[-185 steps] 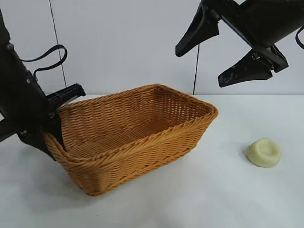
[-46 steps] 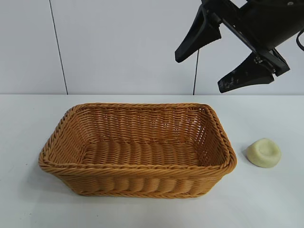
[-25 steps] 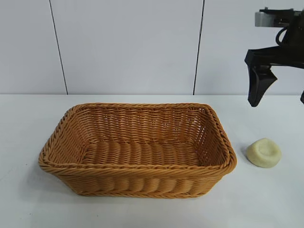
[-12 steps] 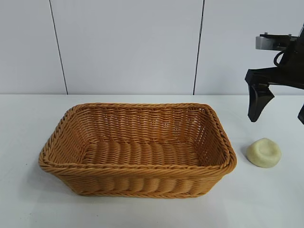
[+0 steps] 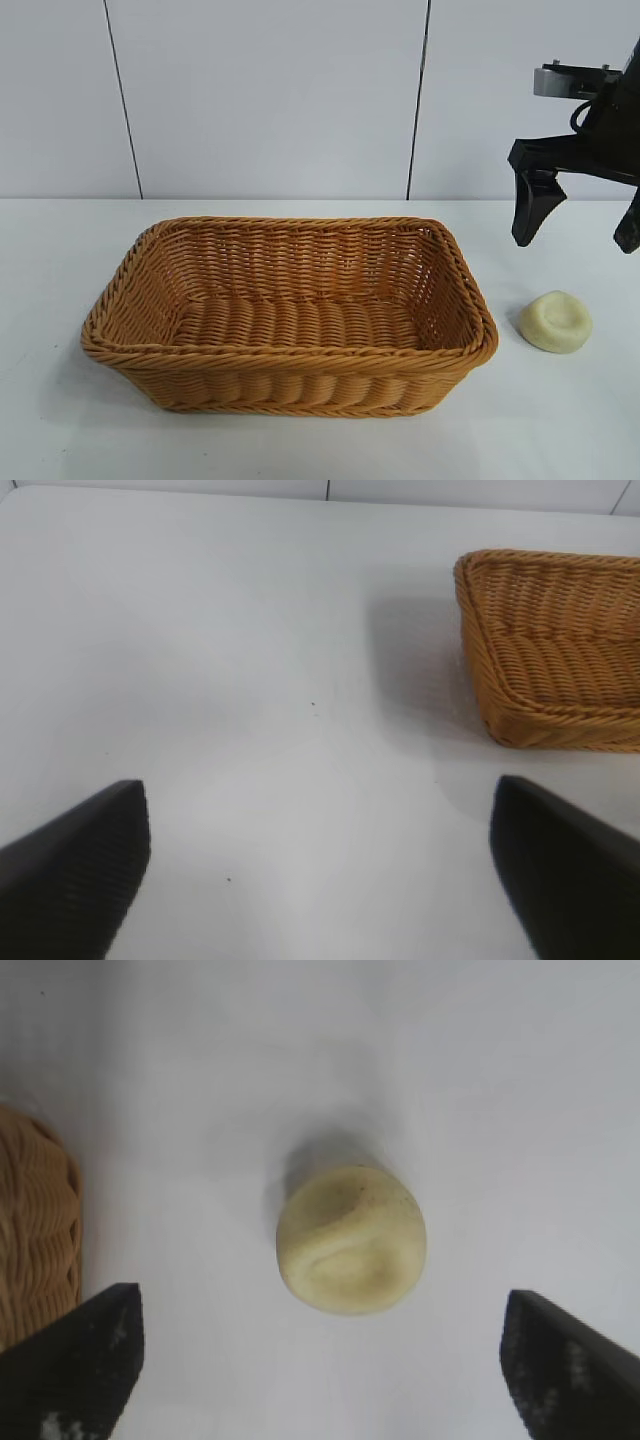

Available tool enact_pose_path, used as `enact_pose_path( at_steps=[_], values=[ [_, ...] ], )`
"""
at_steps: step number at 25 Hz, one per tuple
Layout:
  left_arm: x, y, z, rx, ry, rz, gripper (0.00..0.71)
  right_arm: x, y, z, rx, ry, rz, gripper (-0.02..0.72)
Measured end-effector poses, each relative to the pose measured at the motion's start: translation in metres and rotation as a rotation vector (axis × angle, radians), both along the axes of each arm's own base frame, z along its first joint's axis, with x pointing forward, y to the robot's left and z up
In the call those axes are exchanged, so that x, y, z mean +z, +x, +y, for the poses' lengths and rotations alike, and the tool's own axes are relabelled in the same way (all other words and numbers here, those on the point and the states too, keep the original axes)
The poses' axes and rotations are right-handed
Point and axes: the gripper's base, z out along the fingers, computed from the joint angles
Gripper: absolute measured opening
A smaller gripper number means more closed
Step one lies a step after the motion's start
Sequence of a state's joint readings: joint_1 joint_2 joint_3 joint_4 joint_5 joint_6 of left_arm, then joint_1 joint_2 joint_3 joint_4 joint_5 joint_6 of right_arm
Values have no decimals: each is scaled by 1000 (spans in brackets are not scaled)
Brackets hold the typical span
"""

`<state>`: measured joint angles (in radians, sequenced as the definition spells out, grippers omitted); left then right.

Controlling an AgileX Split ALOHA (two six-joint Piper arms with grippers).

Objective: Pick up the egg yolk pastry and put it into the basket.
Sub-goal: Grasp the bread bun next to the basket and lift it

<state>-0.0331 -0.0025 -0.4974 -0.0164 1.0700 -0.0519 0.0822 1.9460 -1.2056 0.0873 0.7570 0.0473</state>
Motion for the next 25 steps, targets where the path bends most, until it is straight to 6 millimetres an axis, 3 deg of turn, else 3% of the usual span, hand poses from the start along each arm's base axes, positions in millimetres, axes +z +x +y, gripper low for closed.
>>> enact_pose_path(
  at_steps=[5, 11, 13, 19, 21, 25],
  values=[
    [0, 0, 0, 0, 0, 0, 667, -22, 2, 0, 1, -7, 50, 691],
    [0, 0, 0, 0, 0, -1, 667, -32, 3, 0, 0, -8, 67, 682],
    [0, 0, 0, 0, 0, -1, 667, -32, 3, 0, 0, -8, 67, 612],
    [0, 0, 0, 0, -1, -1, 667, -32, 1, 0, 1, -9, 83, 240],
    [0, 0, 0, 0, -1, -1, 667, -31, 2, 0, 2, -9, 91, 182],
    [0, 0, 0, 0, -1, -1, 667, -7, 6, 1, 9, -5, 83, 157]
  ],
)
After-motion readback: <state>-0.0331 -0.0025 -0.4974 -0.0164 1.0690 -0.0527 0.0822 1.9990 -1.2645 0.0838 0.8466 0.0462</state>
